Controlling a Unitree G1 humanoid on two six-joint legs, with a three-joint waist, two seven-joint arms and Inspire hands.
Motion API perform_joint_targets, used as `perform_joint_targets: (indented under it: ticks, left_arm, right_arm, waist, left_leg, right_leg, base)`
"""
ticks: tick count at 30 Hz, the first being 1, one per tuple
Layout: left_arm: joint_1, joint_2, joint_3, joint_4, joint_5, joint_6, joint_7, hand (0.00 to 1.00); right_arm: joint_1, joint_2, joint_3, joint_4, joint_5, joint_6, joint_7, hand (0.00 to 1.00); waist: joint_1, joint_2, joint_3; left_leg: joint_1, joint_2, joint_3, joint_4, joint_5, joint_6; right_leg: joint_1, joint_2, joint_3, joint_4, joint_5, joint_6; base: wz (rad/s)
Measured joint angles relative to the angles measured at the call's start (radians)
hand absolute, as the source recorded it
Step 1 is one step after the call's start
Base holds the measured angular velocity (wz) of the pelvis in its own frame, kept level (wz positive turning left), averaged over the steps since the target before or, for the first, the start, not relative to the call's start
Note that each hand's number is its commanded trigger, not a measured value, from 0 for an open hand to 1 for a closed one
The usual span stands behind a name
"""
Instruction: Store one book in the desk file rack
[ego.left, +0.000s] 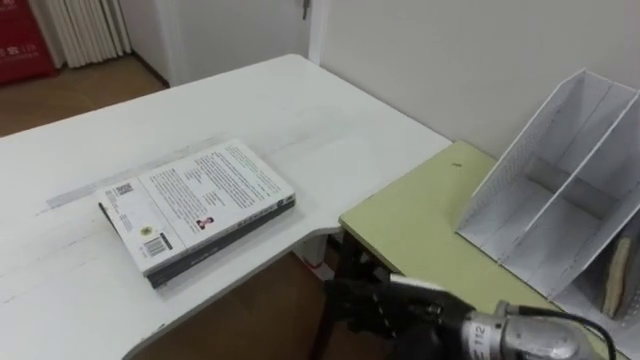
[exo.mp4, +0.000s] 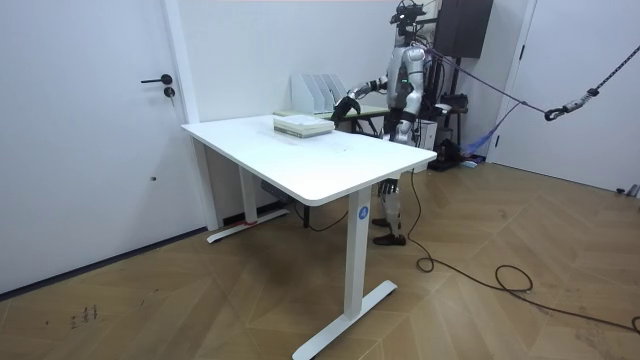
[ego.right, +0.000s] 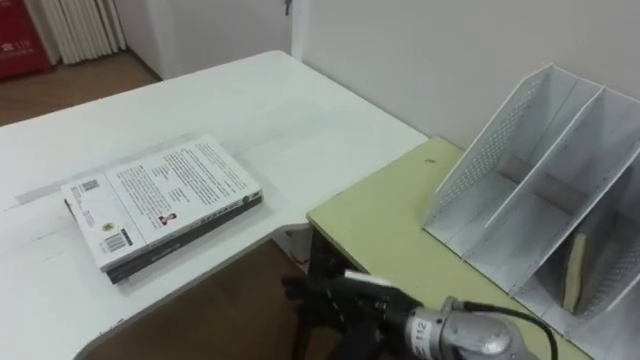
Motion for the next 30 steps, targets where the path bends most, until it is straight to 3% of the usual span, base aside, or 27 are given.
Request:
perform_joint_targets:
  ticks: [4,6,9,13,16,25,30]
  left_arm:
    - [0.002,-0.004,-0.01,0.009,-0.046,0.001,0.0,0.0]
    - [0.003,-0.02,-0.017,0.013,-0.052,-0.001,0.002,0.0]
    - [0.006,-0.044,-0.017,0.022,-0.056,-0.012,0.01,0.0]
    - [0.029,-0.062,0.005,0.023,-0.056,-0.025,0.016,0.0]
    - [0.039,-0.065,0.022,0.025,-0.053,-0.034,0.017,0.0]
    - [0.104,-0.104,0.181,0.02,0.074,-0.042,0.015,0.0]
    - [0.101,-0.107,0.2,0.018,0.135,-0.043,0.017,0.0]
  right_arm:
    - [0.061,0.095,-0.018,0.247,-0.087,-0.001,-0.015,0.0]
    - [0.098,0.115,-0.027,0.346,-0.163,-0.011,-0.046,0.0]
    - [0.147,0.143,-0.073,0.553,-0.199,-0.044,-0.129,0.0]
    - [0.197,0.191,-0.24,0.787,-0.126,-0.085,-0.236,0.0]
    - [0.223,0.224,-0.3,0.868,-0.011,-0.134,-0.304,0.0]
    - [0.303,0.234,-0.532,1.059,0.203,-0.167,-0.43,0.0]
    - [0.337,0.235,-0.565,1.083,0.195,-0.157,-0.479,0.0]
  waist:
    - [-0.011,0.012,-0.0036]
    - [-0.014,0.028,-0.0117]
    - [-0.019,0.05,-0.0149]
    - [-0.051,0.06,-0.0082]
    - [-0.077,0.064,-0.0052]
    - [-0.155,0.068,-0.0072]
    - [-0.187,0.07,-0.0082]
  left_leg:
    - [-0.001,-0.002,-0.011,0.002,0.0,0.001]
    - [0.0,-0.006,-0.014,0.002,-0.001,0.003]
    - [0.001,-0.012,-0.018,0.001,0.001,0.006]
    - [0.002,-0.013,-0.016,0.005,0.001,0.007]
    - [0.003,-0.013,-0.018,0.007,0.002,0.005]
    - [0.024,-0.017,-0.023,-0.011,0.001,0.004]
    - [0.036,-0.021,-0.019,-0.02,0.001,0.004]
  right_leg:
    - [0.004,-0.001,-0.001,-0.001,0.004,0.003]
    - [0.005,-0.004,-0.006,0.0,0.005,0.005]
    - [0.009,-0.011,-0.02,0.0,0.004,0.007]
    - [0.016,-0.013,-0.019,-0.007,0.002,0.009]
    - [0.022,-0.008,-0.019,-0.021,0.001,0.006]
    - [0.039,-0.011,-0.02,-0.033,-0.008,0.011]
    - [0.042,-0.008,-0.015,-0.032,-0.012,0.013]
  base:
    - [0.03]
    - [0.06]
    - [0.07]
    - [0.05]
    - [0.04]
    - [0.02]
    - [-0.03]
